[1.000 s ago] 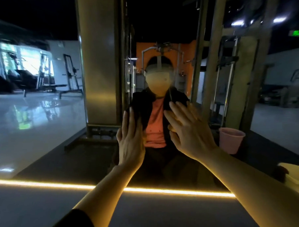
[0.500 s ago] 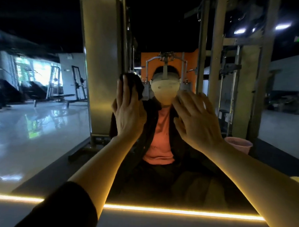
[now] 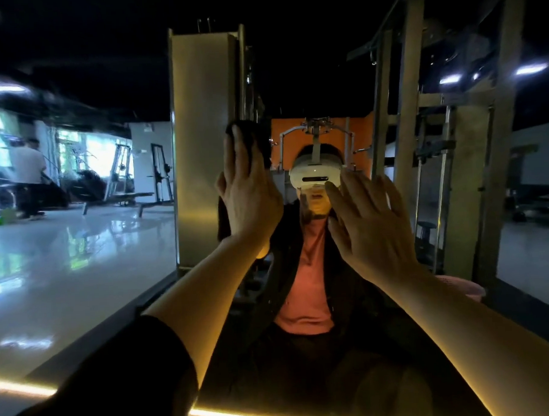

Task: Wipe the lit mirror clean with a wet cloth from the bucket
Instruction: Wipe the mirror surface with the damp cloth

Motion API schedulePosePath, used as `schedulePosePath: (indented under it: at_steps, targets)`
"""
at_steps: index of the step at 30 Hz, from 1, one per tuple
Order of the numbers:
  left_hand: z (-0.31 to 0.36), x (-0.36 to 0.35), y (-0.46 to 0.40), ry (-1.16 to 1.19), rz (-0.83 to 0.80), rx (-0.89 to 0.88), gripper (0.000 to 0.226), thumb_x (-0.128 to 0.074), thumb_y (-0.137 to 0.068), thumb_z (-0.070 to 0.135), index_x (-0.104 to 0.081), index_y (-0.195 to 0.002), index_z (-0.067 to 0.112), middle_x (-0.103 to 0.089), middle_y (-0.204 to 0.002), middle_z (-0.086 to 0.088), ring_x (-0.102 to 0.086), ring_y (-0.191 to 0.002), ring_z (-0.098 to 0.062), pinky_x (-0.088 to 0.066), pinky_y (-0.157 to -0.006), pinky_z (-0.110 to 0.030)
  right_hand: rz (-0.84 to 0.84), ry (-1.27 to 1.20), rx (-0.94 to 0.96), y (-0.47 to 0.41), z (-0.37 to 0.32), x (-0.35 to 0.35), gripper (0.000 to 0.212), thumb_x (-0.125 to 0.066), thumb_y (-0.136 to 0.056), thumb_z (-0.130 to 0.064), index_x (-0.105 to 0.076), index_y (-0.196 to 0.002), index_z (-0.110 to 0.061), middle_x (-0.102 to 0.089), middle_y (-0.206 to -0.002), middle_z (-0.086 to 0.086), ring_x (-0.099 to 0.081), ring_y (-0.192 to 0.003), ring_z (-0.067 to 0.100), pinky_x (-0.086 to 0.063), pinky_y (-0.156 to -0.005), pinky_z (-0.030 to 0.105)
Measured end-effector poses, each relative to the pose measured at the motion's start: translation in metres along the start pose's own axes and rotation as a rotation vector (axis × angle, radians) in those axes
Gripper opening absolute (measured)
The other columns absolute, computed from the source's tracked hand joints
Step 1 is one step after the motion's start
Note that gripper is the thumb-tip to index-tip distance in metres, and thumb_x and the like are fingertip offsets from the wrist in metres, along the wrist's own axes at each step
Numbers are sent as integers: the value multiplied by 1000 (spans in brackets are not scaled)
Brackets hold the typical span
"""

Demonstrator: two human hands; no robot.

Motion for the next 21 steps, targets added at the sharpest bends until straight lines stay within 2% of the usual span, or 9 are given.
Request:
schedulePosePath:
  at_steps: [3,5,6,8,11,14,17,19,21]
  targets:
    - [31,-26,63,-30,-119,-305,75,-48,-96,20,-3,-155,26,3,-164,-2,-1,-152,-22,-27,-113,-49,-11,-50,-19,12,-2,-5,55,-39,-103,-38,-36,-152,-14,-29,-160,13,-23,-149,30,-22,-118,55]
    - [27,-30,93,-15,-187,-421,69,-44,-96,22,-8,-155,26,-1,-164,-1,-4,-151,-21,-33,-110,-49,-8,-54,1,23,-2,-6,55,-40,-103,-36,-37,-151,-11,-29,-160,13,-24,-149,29,-23,-118,56]
    - [17,-27,88,-18,-193,-391,67,-44,-96,21,-13,-155,25,-2,-164,-2,-4,-151,-22,-34,-109,-49,-8,-46,18,27,-1,-5,55,-40,-102,-35,-38,-151,-10,-30,-159,13,-25,-149,29,-22,-118,56]
    - [-9,-8,52,-32,-150,-152,66,-36,-94,29,-17,-157,19,1,-165,-5,0,-151,-21,-28,-113,-49,-19,-21,57,30,1,-4,56,-40,-101,-35,-39,-150,-8,-32,-158,13,-27,-148,28,-21,-119,56]
    - [-19,18,-5,60,-66,99,80,-7,-84,44,-20,-156,10,1,-165,-9,3,-151,-25,-14,-116,-40,-12,-10,46,29,1,-1,54,-42,-100,-35,-43,-147,-7,-38,-155,14,-32,-146,29,-19,-119,54]
    - [-3,10,3,4,-35,-33,64,-28,-95,30,-21,-155,13,-1,-165,-8,-2,-151,-25,-21,-116,-45,0,-43,-5,26,-2,2,52,-46,-99,-34,-48,-143,-7,-42,-153,13,-35,-144,28,-20,-120,52]
    - [-4,-9,49,-82,-106,-277,75,-57,-93,18,-15,-155,20,-1,-164,-3,-5,-151,-22,-24,-110,-41,18,-91,-18,25,-5,1,51,-48,-99,-34,-51,-141,-6,-44,-151,14,-36,-143,29,-21,-120,52]
    - [-15,-3,42,-73,-109,-307,71,-56,-94,21,-18,-154,17,-6,-164,-5,-6,-151,-21,-25,-109,-42,25,-88,14,18,-3,3,51,-44,-99,-36,-50,-142,-8,-45,-150,15,-38,-142,30,-18,-120,51]
    - [-25,14,-3,-86,-65,-178,63,-39,-96,26,-17,-155,15,-5,-164,-9,-1,-151,-21,-18,-112,-41,29,-58,51,0,3,5,52,-39,-100,-38,-48,-143,-10,-44,-150,16,-38,-142,32,-15,-121,51]
Point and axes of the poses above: each hand's wrist, its own y-axis away from the middle knuckle, its own x-axis out of the back of the hand, z = x × y, the point moved 9 cm from there along -y, towards the middle knuckle
